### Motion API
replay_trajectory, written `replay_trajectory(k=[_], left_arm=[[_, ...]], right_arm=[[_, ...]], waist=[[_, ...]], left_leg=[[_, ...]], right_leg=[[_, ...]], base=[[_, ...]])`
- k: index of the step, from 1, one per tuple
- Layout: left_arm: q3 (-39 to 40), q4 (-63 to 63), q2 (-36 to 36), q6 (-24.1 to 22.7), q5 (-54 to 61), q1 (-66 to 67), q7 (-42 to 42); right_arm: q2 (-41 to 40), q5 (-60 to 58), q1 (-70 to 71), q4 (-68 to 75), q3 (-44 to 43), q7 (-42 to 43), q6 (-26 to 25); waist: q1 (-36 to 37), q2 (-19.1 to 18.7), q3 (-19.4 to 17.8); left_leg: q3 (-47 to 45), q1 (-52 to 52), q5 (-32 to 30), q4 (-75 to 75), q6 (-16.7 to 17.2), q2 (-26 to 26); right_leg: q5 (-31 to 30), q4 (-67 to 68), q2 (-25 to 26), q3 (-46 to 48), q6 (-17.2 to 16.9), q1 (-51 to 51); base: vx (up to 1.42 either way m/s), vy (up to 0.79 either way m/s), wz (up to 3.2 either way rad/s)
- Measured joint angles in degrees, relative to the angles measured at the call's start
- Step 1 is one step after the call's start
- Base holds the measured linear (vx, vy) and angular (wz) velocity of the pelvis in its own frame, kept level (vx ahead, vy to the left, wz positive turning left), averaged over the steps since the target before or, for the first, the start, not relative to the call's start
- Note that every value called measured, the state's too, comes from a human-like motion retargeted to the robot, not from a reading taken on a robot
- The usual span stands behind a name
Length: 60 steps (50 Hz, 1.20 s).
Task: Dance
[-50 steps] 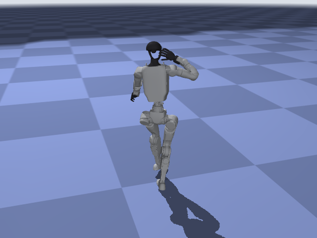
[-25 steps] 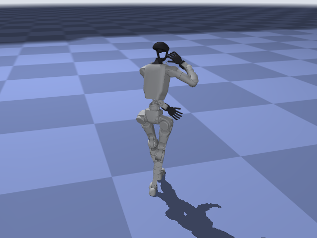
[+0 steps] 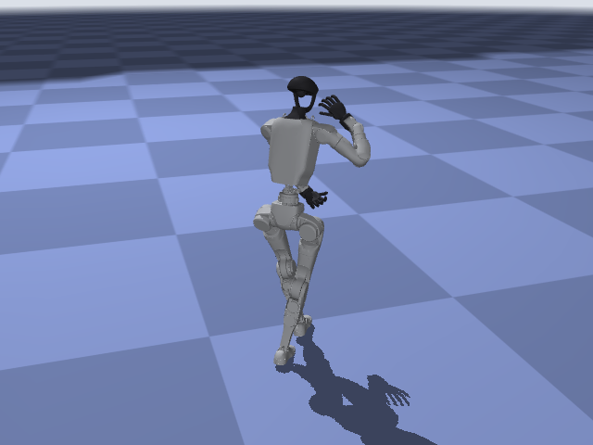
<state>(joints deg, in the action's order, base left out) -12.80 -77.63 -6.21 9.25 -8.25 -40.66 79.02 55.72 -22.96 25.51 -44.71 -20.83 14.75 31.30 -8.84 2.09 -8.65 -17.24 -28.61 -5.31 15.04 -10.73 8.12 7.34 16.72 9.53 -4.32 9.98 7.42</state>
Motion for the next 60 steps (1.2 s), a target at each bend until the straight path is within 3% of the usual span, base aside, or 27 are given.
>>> replay_trajectory(k=[4, 10, 12, 14, 20, 23, 24, 25, 28, 30, 32, 33, 35, 37, 41, 45, 48, 50, 52, 53, 55, 57, 58, 60], left_arm=[[6.2, 5.7, 4.8, 2.0, -0.4, -3.9, 12.0], [19.7, 12.5, 10.7, 5.5, 11.7, -8.2, 12.5], [25.8, 14.0, 10.8, 6.2, 18.5, -9.3, 8.5], [32.7, 15.3, 10.0, 6.5, 25.9, -10.4, 3.6], [58.5, 21.9, 5.6, 0.3, 43.2, -11.5, -12.8], [68.5, 23.0, 6.7, -3.6, 50.9, -8.2, -20.5], [71.5, 22.8, 7.1, -4.8, 52.9, -6.6, -23.0], [74.4, 22.3, 7.4, -5.9, 54.6, -4.9, -25.5], [81.8, 18.8, 7.4, -11.6, 58.7, 1.8, -35.3], [86.4, 16.4, 6.1, -16.6, 60.1, 6.3, -42.4], [90.5, 14.0, 4.3, -20.5, 61.2, 10.5, -48.7], [92.2, 12.6, 3.5, -22.0, 62.1, 12.4, -51.7], [95.3, 10.5, 2.3, -25.3, 63.7, 16.1, -56.9], [96.6, 8.7, 0.8, -29.2, 63.8, 20.1, -62.5], [93.9, 4.1, -0.5, -37.7, 59.5, 28.1, -78.4], [90.4, 2.0, -1.1, -44.9, 48.6, 33.8, -98.1], [88.3, 1.3, 0.1, -45.3, 37.0, 36.5, -111.0], [86.9, 1.2, 2.0, -43.8, 26.7, 37.3, -120.8], [84.7, 0.8, 4.5, -41.5, 17.4, 37.1, -128.2], [83.2, 0.9, 5.7, -40.1, 13.1, 36.3, -131.0], [78.7, 2.1, 8.3, -37.7, 6.5, 34.1, -133.9], [72.8, 4.1, 10.4, -36.6, 3.4, 31.2, -131.2], [69.5, 5.2, 11.2, -36.0, 2.2, 29.4, -128.6], [62.7, 7.6, 12.3, -34.6, 0.8, 25.6, -121.9]], right_arm=[[-8.9, 2.7, -0.9, 0.9, -8.9, -15.8, -1.5], [-27.9, 19.9, 10.5, 9.0, -7.3, -61.3, -9.8], [-34.0, 23.5, 14.6, 13.7, -5.0, -67.4, -10.9], [-40.5, 25.5, 18.1, 19.0, -3.4, -67.1, -11.6], [-61.7, 30.7, 26.2, 41.0, -7.5, -52.4, -9.3], [-70.6, 42.6, 27.2, 53.9, -7.9, -40.5, -13.7], [-73.1, 46.7, 26.9, 58.4, -7.8, -36.5, -13.4], [-75.4, 50.4, 26.4, 63.1, -7.6, -32.3, -12.1], [-79.0, 54.4, 23.6, 78.3, -6.3, -18.3, 6.1], [-78.9, 48.1, 20.5, 89.9, -5.6, -3.9, 16.0], [-77.0, 32.6, 16.8, 100.2, -3.6, 14.4, 18.6], [-75.9, 24.9, 15.1, 104.9, -2.2, 22.4, 16.8], [-74.6, 11.7, 12.0, 114.0, 0.1, 30.7, 13.1], [-73.3, 0.7, 8.9, 121.6, 4.0, 28.2, 10.1], [-69.0, -18.6, 3.7, 129.4, 14.9, 21.5, 4.6], [-66.1, -32.2, 0.6, 130.5, 24.8, 11.2, -4.5], [-65.8, -36.3, -0.5, 130.3, 29.0, -1.9, -9.7], [-66.2, -36.5, -1.0, 129.5, 30.9, -16.7, -12.0], [-66.4, -36.5, -1.0, 128.6, 31.8, -31.9, -16.8], [-66.5, -37.6, -0.5, 127.6, 31.5, -39.7, -19.5], [-66.3, -38.7, 1.3, 125.1, 31.7, -59.0, -23.6], [-64.8, -41.8, 3.4, 121.1, 31.5, -77.5, -26.2], [-63.6, -43.3, 4.3, 118.7, 30.9, -83.3, -25.3], [-60.9, -41.8, 5.8, 113.6, 30.6, -87.5, -22.3]], waist=[[2.0, -0.5, 0.7], [6.6, 0.0, 2.2], [8.2, 0.2, 2.5], [9.4, 0.4, 2.6], [11.3, 0.8, 2.4], [12.0, 0.2, 2.0], [12.3, -0.1, 1.9], [12.7, -0.4, 1.7], [14.8, -1.3, 1.8], [18.5, -2.1, 2.2], [18.8, -3.5, 2.5], [18.2, -3.6, 2.4], [16.2, -4.0, 1.7], [15.3, -3.9, 1.1], [13.9, -3.7, -0.3], [11.7, -2.4, -2.1], [10.3, -0.6, -3.5], [10.6, 0.4, -4.1], [10.8, 1.0, -4.3], [11.1, 1.3, -4.1], [11.8, 2.0, -3.7], [12.9, 3.1, -3.7], [13.6, 3.4, -3.3], [13.0, 2.8, -1.8]], left_leg=[[-0.2, -0.2, -0.2, 0.0, 1.2, 0.4], [2.1, -0.5, 0.1, 0.9, 2.8, 1.2], [3.3, -0.6, 0.0, 1.2, 3.2, 1.7], [4.9, -0.3, 0.1, 1.4, 3.6, 2.2], [5.8, 1.7, 1.2, 1.9, 5.1, 1.7], [6.3, 3.0, 2.3, 2.0, 6.9, 0.0], [5.9, 3.3, 2.5, 2.1, 7.5, -0.7], [5.2, 3.6, 2.7, 2.2, 8.2, -1.5], [3.3, 4.1, 4.5, 3.1, 9.6, -3.4], [0.7, 4.0, 6.6, 4.5, 9.2, -5.7], [0.3, 3.6, 8.0, 6.0, 7.9, -6.3], [-0.1, 3.9, 8.4, 5.8, 6.5, -4.6], [0.5, 4.0, 8.7, 6.2, 4.9, -2.7], [1.0, 4.3, 8.2, 6.3, 5.0, -2.8], [2.8, 4.9, 8.4, 7.6, 2.7, -1.7], [4.9, 7.8, 9.5, 7.4, -2.5, 3.3], [6.1, 12.6, 11.9, 6.3, -4.1, 6.7], [6.8, 16.4, 14.0, 5.8, -4.3, 7.9], [7.6, 19.0, 15.5, 6.3, -4.3, 8.9], [7.6, 19.6, 16.2, 6.9, -4.3, 9.1], [7.7, 21.2, 16.9, 8.3, -4.3, 10.0], [5.6, 22.5, 16.2, 9.7, -4.3, 10.4], [4.8, 23.4, 15.3, 9.5, -4.3, 10.8], [5.3, 24.4, 12.5, 8.3, -3.8, 11.8]], right_leg=[[-1.6, -1.3, -0.3, 1.9, 0.6, -0.6], [-4.7, -2.2, -0.6, 4.1, 1.3, -1.4], [-5.9, -2.2, -0.8, 5.0, 1.2, -1.7], [-7.2, -2.2, -0.9, 6.5, 1.2, -2.1], [-11.7, -0.2, -0.9, 11.3, 0.6, -2.9], [-16.8, 4.5, -0.8, 13.6, -0.8, -1.4], [-18.7, 6.7, -1.0, 15.0, -2.8, -0.6], [-20.4, 9.0, -1.4, 16.7, -5.5, 0.2], [-27.5, 16.7, -1.1, 14.3, -11.8, 4.1], [-30.0, 25.6, -1.5, 11.7, -6.8, 8.6], [-21.5, 39.5, -3.2, 12.6, 3.0, 16.1], [-17.0, 46.9, -6.6, 12.3, 4.5, 19.3], [-10.0, 56.3, -9.0, 10.2, 5.0, 25.5], [-6.5, 56.8, -5.9, 7.3, 5.0, 30.7], [-4.7, 43.3, -4.3, 3.2, 4.2, 36.8], [-8.7, 17.8, -8.0, -1.2, 2.9, 37.0], [-10.7, -1.3, -10.7, -2.8, 0.5, 32.7], [-13.8, -10.3, -9.9, -7.5, -1.9, 29.1], [-17.0, -12.2, -10.6, -8.2, -4.2, 26.1], [-15.3, -11.2, -10.6, -8.3, -5.0, 24.8], [-16.5, -10.5, -12.5, 3.8, -5.6, 21.9], [-20.2, -9.3, -12.8, -0.3, -9.8, 21.0], [-21.4, -8.3, -13.1, -0.1, -11.0, 21.2], [-22.7, -6.6, -13.2, -0.4, -10.5, 21.7]], base=[[0.12, 0.02, 0.19], [0.11, -0.12, 0.16], [0.07, -0.22, 0.44], [0.09, -0.31, 0.59], [0.07, -0.38, 0.49], [0.02, -0.39, 0.11], [-0.03, -0.36, 0.01], [-0.05, -0.31, 0.02], [-0.06, -0.23, -0.26], [-0.02, -0.19, -0.85], [0.01, -0.01, 0.19], [0.00, 0.13, 0.89], [-0.07, -0.08, 1.17], [-0.14, -0.39, 0.99], [-0.10, -0.43, 0.84], [-0.02, -0.27, 0.76], [0.08, -0.24, 0.34], [0.16, -0.35, -0.15], [0.16, -0.25, -0.27], [0.09, -0.32, -0.30], [0.08, -0.42, -0.37], [0.09, -0.32, -0.70], [0.05, -0.23, -0.65], [0.01, -0.20, -0.36]])
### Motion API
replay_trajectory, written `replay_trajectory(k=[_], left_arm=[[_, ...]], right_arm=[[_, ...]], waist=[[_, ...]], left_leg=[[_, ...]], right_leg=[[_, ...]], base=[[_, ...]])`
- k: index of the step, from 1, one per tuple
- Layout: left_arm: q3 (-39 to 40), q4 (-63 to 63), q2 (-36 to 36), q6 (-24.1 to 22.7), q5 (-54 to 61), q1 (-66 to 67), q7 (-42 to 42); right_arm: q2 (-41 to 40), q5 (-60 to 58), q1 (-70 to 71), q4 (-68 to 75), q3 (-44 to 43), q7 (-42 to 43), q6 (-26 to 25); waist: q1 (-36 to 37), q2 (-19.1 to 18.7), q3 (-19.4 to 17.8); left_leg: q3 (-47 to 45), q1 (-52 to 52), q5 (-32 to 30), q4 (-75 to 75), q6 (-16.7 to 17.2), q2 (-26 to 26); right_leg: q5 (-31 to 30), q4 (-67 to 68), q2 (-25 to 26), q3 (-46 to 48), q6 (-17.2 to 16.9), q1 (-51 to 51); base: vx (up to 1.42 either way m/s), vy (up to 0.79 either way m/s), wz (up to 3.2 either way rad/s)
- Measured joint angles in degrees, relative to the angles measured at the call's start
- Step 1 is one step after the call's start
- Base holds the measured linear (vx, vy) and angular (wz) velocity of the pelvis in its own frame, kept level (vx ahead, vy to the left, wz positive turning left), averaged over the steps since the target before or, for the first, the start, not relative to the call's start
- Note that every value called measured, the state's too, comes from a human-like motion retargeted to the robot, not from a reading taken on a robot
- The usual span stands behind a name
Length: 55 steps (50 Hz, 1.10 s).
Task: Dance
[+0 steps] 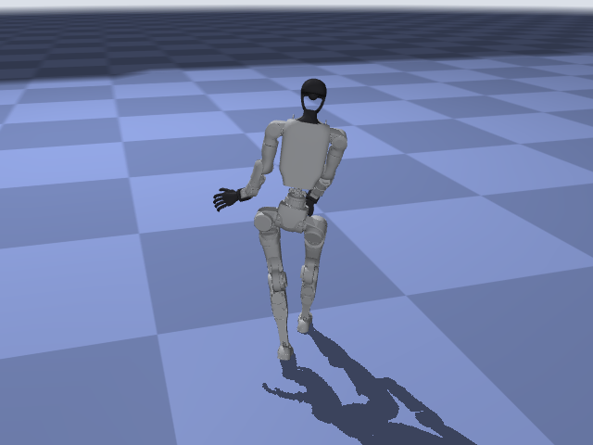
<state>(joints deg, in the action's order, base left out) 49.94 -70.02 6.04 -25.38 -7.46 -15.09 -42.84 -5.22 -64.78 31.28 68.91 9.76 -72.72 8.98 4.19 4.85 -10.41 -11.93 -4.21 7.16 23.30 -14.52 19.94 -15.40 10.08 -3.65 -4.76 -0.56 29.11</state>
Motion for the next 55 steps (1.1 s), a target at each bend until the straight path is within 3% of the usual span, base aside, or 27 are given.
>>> replay_trajectory(k=[3, 5, 8, 11, 12, 15, 17, 19, 22, 25, 27, 30, 33, 35, 37, 39, 40, 42, 45, 50, 52, 55], left_arm=[[-6.8, 5.1, 0.5, 4.1, 0.6, -7.1, 14.0], [-11.1, 8.2, -0.5, 4.5, 2.2, -12.4, 29.1], [-17.8, 12.3, -5.0, 8.3, 8.6, -18.7, 54.7], [-23.5, 14.2, -11.6, 13.1, 13.5, -23.5, 71.7], [-25.5, 14.4, -13.8, 14.1, 14.5, -24.5, 75.9], [-31.5, 13.1, -19.8, 16.1, 14.2, -26.5, 84.5], [-35.5, 11.7, -23.0, 17.9, 13.1, -26.5, 89.8], [-38.5, 9.0, -25.5, 18.9, 11.7, -26.2, 93.9], [-44.1, 3.2, -27.6, 20.2, 9.4, -25.9, 99.2], [-49.5, -1.7, -28.4, 21.3, 3.5, -24.2, 104.3], [-51.7, -4.8, -27.4, 20.2, -1.6, -22.5, 105.7], [-54.1, -11.2, -23.2, 18.0, -5.9, -20.8, 105.3], [-53.7, -15.5, -18.9, 17.3, -9.6, -16.3, 103.2], [-49.0, -17.3, -16.5, 18.3, -6.1, -10.7, 100.3], [-37.6, -17.9, -15.4, 20.5, 1.4, -5.7, 96.3], [-27.0, -17.8, -15.0, 20.9, 9.4, -3.0, 90.5], [-23.0, -17.1, -14.9, 20.9, 13.5, -2.0, 88.2], [-15.9, -15.0, -14.5, 20.7, 17.8, 0.6, 85.3], [-10.1, -13.3, -12.5, 20.0, 24.9, 3.1, 80.7], [-0.1, -11.1, -10.6, 16.7, 37.4, 7.1, 73.5], [6.3, -9.9, -10.7, 15.0, 42.1, 8.5, 70.8], [15.8, -8.7, -10.0, 13.7, 49.6, 9.6, 68.4]], right_arm=[[2.7, 8.4, 0.1, -7.4, -2.4, 1.3, 2.1], [3.1, 16.3, -0.5, -10.6, -7.8, 2.6, 1.7], [0.4, 29.3, -1.8, -13.6, -20.9, 4.9, -1.4], [-3.9, 43.7, -2.5, -15.8, -34.8, 10.0, -3.4], [-5.4, 48.4, -2.3, -16.4, -39.5, 11.8, -3.9], [-9.3, 61.9, -0.7, -17.5, -52.0, 17.5, -4.7], [-10.4, 70.4, 0.4, -16.5, -58.9, 21.3, -3.4], [-10.6, 78.8, 0.5, -14.2, -65.2, 24.2, -2.4], [-8.8, 90.5, -1.2, -9.1, -73.0, 27.2, -2.8], [-7.5, 98.3, -5.4, -6.0, -78.6, 31.9, -4.2], [-7.8, 100.9, -9.4, -5.3, -79.5, 37.3, -5.6], [-7.7, 100.4, -17.7, -3.0, -76.4, 42.5, -3.9], [-5.8, 92.9, -27.6, -0.4, -70.3, 44.1, -0.4], [-5.0, 84.7, -34.3, -1.0, -65.7, 42.6, 2.8], [-4.0, 77.3, -40.4, -4.4, -60.5, 40.8, 6.6], [-3.7, 73.3, -46.9, -10.8, -54.5, 42.5, 12.4], [-3.7, 72.0, -49.6, -14.1, -51.9, 45.2, 15.5], [-5.2, 70.4, -54.0, -22.0, -49.1, 55.9, 21.5], [-6.2, 71.4, -58.8, -37.9, -44.0, 68.0, 27.5], [-12.1, 89.3, -49.2, -56.2, -38.2, 66.5, 26.8], [-13.2, 98.3, -39.9, -61.2, -34.9, 65.8, 26.6], [-7.9, 109.7, -24.3, -68.1, -27.9, 68.0, 27.5]], waist=[[-2.2, -0.5, 1.5], [-3.9, -1.3, 2.4], [-6.5, -1.9, 3.8], [-7.4, -2.1, 5.7], [-7.7, -2.0, 6.3], [-10.4, -1.4, 7.4], [-13.6, -1.8, 7.8], [-16.8, -2.6, 8.1], [-19.7, -3.1, 8.5], [-21.5, -3.6, 8.7], [-23.6, -4.1, 8.2], [-25.6, -5.6, 7.4], [-26.8, -7.0, 7.5], [-29.0, -8.8, 6.4], [-31.5, -9.0, 5.5], [-31.6, -8.3, 6.8], [-30.3, -7.6, 8.4], [-25.7, -5.6, 11.4], [-19.1, -4.5, 13.1], [-13.9, -2.0, 11.9], [-13.0, -2.4, 12.2], [-15.3, -3.9, 13.5]], left_leg=[[0.8, 0.8, -4.9, 0.1, 3.6, -1.2], [3.3, 0.5, -8.0, 1.1, 7.4, -1.8], [3.2, 1.1, -10.3, 2.3, 13.1, -4.7], [3.3, 1.5, -7.9, 2.8, 19.5, -6.8], [2.3, 1.6, -5.9, 2.9, 19.8, -7.8], [-6.8, 3.7, 0.7, 1.0, 14.6, -13.7], [-13.4, 5.5, 1.4, -2.3, 12.9, -17.6], [-17.2, 6.6, -1.2, -5.5, 14.8, -20.1], [-24.5, 7.9, -2.2, -7.0, 20.5, -22.5], [-27.0, 8.1, -2.7, -10.4, 17.3, -22.2], [-22.4, 7.1, -4.3, -10.8, 16.9, -22.5], [-13.7, 5.9, -7.6, -11.5, 19.4, -24.0], [-7.3, 4.5, -9.4, -11.2, 20.6, -25.4], [0.5, 3.5, -9.3, -9.1, 23.0, -30.1], [8.4, 1.9, -8.4, -6.7, 25.8, -32.9], [10.9, -1.1, -8.8, -5.5, 26.4, -32.1], [9.5, -2.8, -9.7, -5.6, 25.9, -31.0], [8.2, -5.2, -10.7, -4.8, 27.5, -31.8], [10.7, -10.9, -12.2, -0.4, 29.5, -34.8], [12.0, -14.4, -15.5, 5.6, 29.5, -33.3], [6.3, -14.8, -15.9, 7.1, 27.2, -36.1], [2.6, -19.3, -17.1, 10.7, 24.3, -40.0]], right_leg=[[0.6, 2.1, 2.5, 0.8, 4.9, -0.4], [2.3, 4.1, 3.7, 0.9, 7.2, 0.1], [5.9, 5.8, 2.5, 3.6, 7.6, -0.4], [8.3, 6.0, 1.5, 6.3, 7.8, -1.3], [9.0, 6.1, 1.2, 7.0, 7.8, -1.6], [11.1, 6.9, -0.4, 8.4, 7.6, -2.4], [12.5, 7.2, -1.6, 10.7, 7.3, -3.4], [14.0, 7.4, -2.1, 13.4, 7.0, -4.5], [15.4, 7.8, -3.3, 16.0, 5.5, -5.7], [16.2, 8.2, -4.3, 16.1, 0.0, -7.5], [15.6, 9.3, -4.2, 14.6, -3.4, -8.5], [14.0, 12.5, -2.6, 9.4, -6.8, -8.8], [14.0, 15.3, 1.0, -6.6, -12.9, -9.6], [16.6, 16.2, 8.1, -17.0, -14.4, -13.6], [20.3, 16.9, 11.4, -19.4, -14.4, -17.1], [23.6, 16.1, 8.9, -17.6, -13.5, -17.6], [25.9, 15.8, 5.6, -14.9, -12.2, -16.5], [27.4, 14.8, 4.1, -10.5, -10.0, -16.7], [28.9, 16.0, 7.2, -12.0, -11.7, -16.2], [29.8, 14.6, 5.9, -5.0, -10.4, -20.6], [30.0, 15.0, 6.7, -3.7, -9.1, -21.2], [30.6, 15.9, 8.5, -2.6, -8.1, -20.0]], base=[[0.07, -0.29, -0.30], [0.05, -0.38, 0.29], [0.05, -0.38, 0.72], [0.10, -0.37, 0.51], [0.14, -0.32, 0.39], [0.14, -0.31, 0.73], [0.12, -0.21, 1.19], [0.10, -0.19, 1.23], [0.11, -0.14, 1.13], [0.10, -0.10, 1.36], [0.15, -0.12, 1.70], [0.16, -0.10, 1.48], [0.20, -0.17, 1.73], [0.35, -0.53, 2.59], [0.33, -0.52, 2.79], [0.16, -0.15, 2.09], [0.15, -0.13, 1.40], [0.24, -0.34, 1.34], [0.37, -0.35, 1.56], [0.37, -0.11, 1.32], [0.31, -0.03, 0.64], [0.24, 0.05, 0.58]])
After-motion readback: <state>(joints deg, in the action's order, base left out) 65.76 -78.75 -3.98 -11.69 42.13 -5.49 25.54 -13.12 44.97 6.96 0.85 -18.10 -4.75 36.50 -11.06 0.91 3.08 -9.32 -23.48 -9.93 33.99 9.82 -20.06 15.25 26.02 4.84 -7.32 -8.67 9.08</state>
